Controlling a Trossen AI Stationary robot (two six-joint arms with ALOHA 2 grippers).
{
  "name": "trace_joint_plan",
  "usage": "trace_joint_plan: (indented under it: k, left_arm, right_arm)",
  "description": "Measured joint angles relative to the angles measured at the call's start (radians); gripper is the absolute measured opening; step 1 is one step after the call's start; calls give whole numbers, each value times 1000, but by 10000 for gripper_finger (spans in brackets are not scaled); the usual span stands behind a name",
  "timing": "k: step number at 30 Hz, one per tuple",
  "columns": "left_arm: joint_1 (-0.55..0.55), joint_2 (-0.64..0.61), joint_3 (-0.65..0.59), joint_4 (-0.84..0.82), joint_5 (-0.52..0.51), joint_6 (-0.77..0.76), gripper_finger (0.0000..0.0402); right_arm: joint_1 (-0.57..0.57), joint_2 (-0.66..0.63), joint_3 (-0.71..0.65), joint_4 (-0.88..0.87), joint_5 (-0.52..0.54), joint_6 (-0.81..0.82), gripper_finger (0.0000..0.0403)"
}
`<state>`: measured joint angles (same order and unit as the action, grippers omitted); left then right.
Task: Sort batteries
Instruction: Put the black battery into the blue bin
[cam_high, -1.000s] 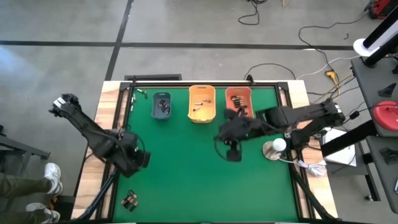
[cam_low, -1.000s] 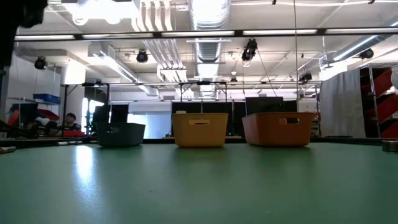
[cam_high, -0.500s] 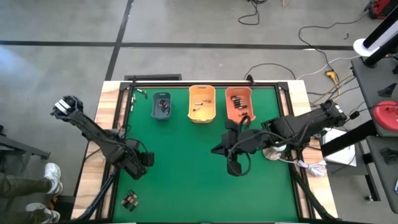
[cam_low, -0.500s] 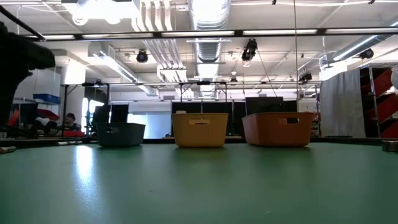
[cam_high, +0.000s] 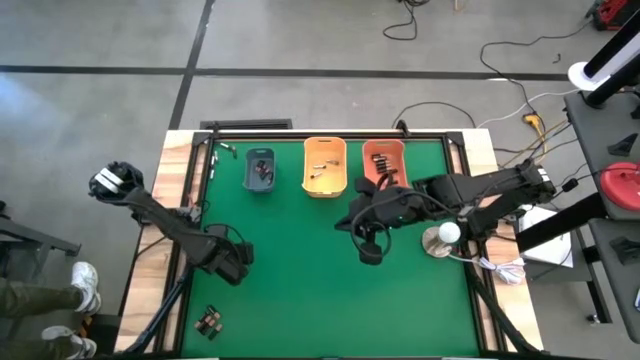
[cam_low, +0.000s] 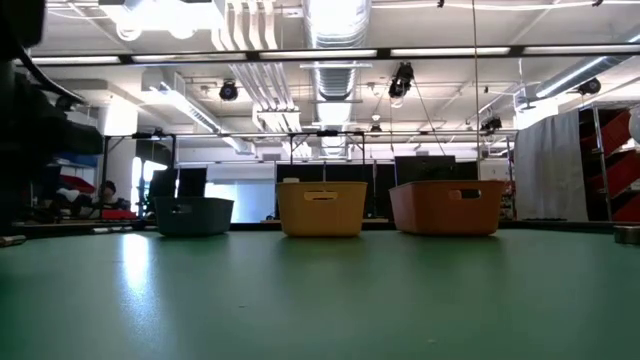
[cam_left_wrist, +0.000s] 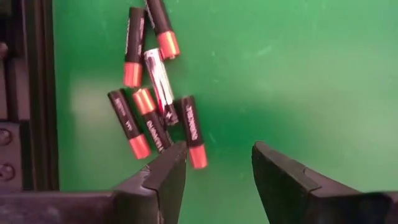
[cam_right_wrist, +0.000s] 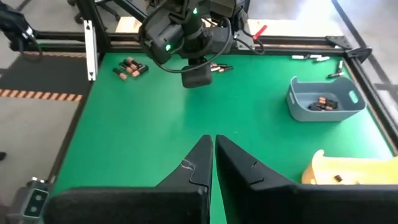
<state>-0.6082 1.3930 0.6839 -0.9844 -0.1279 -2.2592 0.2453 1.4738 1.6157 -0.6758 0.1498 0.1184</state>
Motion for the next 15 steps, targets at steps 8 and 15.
trace_joint_plan:
  k: [8, 15]
  left_arm:
    - [64, -9, -69, 122, 64, -6, 153]
    - [72, -6, -79, 131, 66, -7, 152]
  right_arm:
    - [-24, 0, 0, -36, 0, -61, 13]
    - [-30, 0, 0, -87, 0, -80, 13]
